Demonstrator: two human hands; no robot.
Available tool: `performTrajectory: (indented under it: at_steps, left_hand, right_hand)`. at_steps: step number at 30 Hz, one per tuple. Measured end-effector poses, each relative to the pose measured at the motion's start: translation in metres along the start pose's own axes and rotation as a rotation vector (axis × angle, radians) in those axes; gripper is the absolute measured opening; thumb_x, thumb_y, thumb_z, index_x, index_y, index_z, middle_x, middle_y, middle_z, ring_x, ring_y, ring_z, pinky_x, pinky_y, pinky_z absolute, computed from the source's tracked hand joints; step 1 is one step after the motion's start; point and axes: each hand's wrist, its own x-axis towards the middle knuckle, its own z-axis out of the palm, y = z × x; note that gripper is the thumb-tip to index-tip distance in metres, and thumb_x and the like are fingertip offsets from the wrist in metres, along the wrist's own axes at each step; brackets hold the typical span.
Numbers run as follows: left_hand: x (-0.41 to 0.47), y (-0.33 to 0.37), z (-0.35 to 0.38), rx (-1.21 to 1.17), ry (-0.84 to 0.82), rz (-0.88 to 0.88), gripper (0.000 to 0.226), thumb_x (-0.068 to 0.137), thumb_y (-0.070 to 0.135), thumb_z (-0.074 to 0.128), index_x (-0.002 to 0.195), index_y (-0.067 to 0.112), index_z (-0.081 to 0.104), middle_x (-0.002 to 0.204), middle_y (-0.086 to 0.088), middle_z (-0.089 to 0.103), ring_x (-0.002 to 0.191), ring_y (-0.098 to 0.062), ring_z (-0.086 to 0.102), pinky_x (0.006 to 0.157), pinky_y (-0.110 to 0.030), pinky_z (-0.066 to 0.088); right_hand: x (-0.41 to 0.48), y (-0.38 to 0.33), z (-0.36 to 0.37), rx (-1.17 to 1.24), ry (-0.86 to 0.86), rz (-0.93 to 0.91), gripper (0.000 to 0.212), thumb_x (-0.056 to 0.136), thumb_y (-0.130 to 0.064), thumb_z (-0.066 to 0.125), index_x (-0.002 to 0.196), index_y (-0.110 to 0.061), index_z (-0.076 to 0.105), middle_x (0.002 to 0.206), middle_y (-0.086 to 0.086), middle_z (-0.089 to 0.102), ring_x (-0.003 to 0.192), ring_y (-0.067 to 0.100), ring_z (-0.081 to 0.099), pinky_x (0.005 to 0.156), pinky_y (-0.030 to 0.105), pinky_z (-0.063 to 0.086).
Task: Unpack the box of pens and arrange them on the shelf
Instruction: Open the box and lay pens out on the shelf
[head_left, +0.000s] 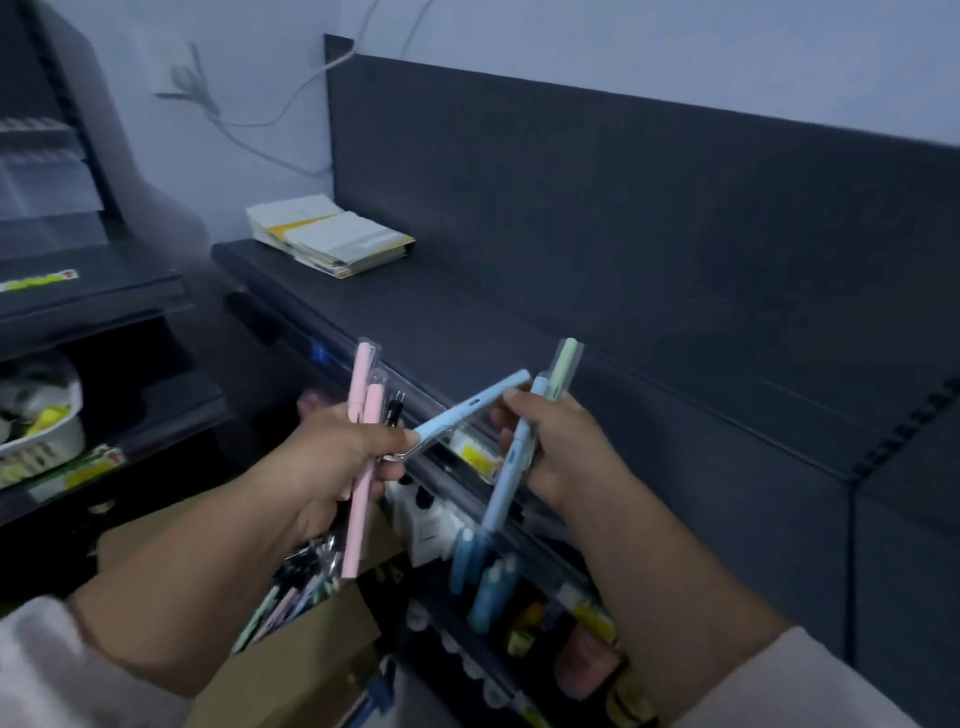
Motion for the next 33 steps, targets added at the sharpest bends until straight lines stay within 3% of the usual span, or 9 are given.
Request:
performTrajectory:
  at_steps: [7,15,19,25,33]
  left_hand:
    - [-0.020,0.004,0.064,0.144,-0.057,0.017,0.023,0.076,-0.001,0.073,0.081,0.008,0.053,0.059,-0.012,0.054,0.048,-0.019,0.050,0.037,-0.021,0.040]
    - [-0.062,-0.018,0.201,0.108,-0.089,0.000,0.023,0.080,0.004,0.072,0.083,0.013,0.051,0.058,-0.004,0.055,0.044,-0.012,0.052,0.038,-0.019,0.040]
    - [-0.085,-0.041,0.268,0.000,-0.092,-0.061,0.017,0.084,0.003,0.066,0.086,0.013,0.051,0.068,-0.007,0.060,0.046,-0.012,0.057,0.036,-0.018,0.040]
    - [-0.136,-0.063,0.342,0.058,-0.209,-0.094,0.017,0.084,0.001,0.065,0.083,0.011,0.051,0.065,-0.006,0.053,0.045,-0.012,0.054,0.037,-0.018,0.041]
    - [-0.218,-0.104,0.442,0.060,-0.428,-0.171,0.011,0.085,0.006,0.067,0.084,0.008,0.056,0.069,-0.008,0.060,0.050,-0.014,0.064,0.040,-0.019,0.047]
  right_hand:
    - [-0.018,-0.037,-0.087,-0.090,0.009,-0.005,0.007,0.089,-0.006,0.062,0.090,-0.012,0.058,0.072,0.005,0.061,0.061,0.012,0.057,0.046,0.020,0.047]
    - [-0.051,-0.094,-0.220,-0.112,0.069,0.016,0.015,0.087,-0.005,0.064,0.092,-0.013,0.053,0.069,0.004,0.059,0.056,0.010,0.057,0.043,0.017,0.046]
    - [-0.076,-0.113,-0.301,-0.055,0.194,0.008,0.013,0.087,-0.002,0.063,0.092,-0.009,0.053,0.067,0.006,0.058,0.049,0.009,0.058,0.041,0.017,0.045]
    - [-0.149,-0.132,-0.411,0.003,0.387,-0.026,0.007,0.089,-0.006,0.062,0.093,-0.005,0.055,0.061,0.005,0.058,0.044,0.006,0.058,0.038,0.016,0.045]
    - [-0.290,-0.127,-0.523,0.126,0.661,-0.048,0.009,0.091,-0.006,0.059,0.085,-0.005,0.054,0.067,0.006,0.054,0.059,0.011,0.053,0.038,0.014,0.044]
